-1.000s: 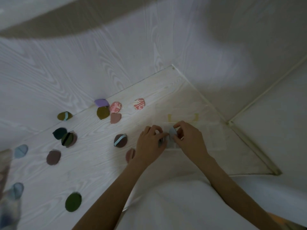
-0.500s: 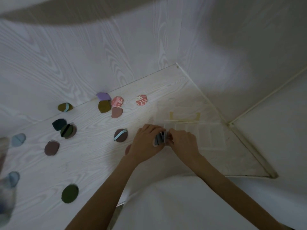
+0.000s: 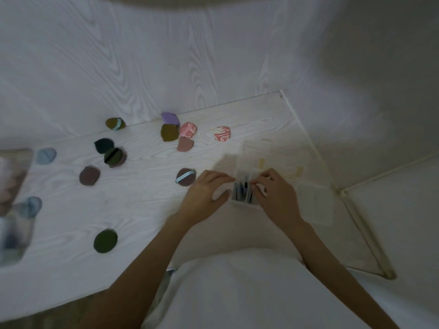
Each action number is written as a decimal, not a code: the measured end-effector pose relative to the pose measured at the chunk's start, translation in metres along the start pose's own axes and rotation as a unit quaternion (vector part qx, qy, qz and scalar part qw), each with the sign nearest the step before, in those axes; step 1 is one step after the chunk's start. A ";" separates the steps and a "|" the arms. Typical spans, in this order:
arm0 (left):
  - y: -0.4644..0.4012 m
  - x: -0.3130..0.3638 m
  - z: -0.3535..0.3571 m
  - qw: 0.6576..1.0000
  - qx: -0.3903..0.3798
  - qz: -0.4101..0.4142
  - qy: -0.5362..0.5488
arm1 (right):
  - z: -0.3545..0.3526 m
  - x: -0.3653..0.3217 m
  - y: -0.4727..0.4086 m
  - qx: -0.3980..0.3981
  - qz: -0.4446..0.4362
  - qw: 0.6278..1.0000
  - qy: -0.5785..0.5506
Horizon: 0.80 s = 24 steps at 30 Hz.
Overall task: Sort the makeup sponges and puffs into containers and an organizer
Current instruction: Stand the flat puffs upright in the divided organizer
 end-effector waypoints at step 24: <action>0.180 -0.234 -0.215 0.830 0.184 -0.473 -0.232 | 0.288 -0.370 -0.116 -0.356 -0.389 0.850 0.013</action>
Point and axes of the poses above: each hand's wrist, its own y-axis away from the middle knuckle, its own z-axis out of the palm, x = y × z, the point moved 1 cm from there along -y, towards the middle knuckle, and after that the axes turned 11 degrees about x, right-handed, at the moved point
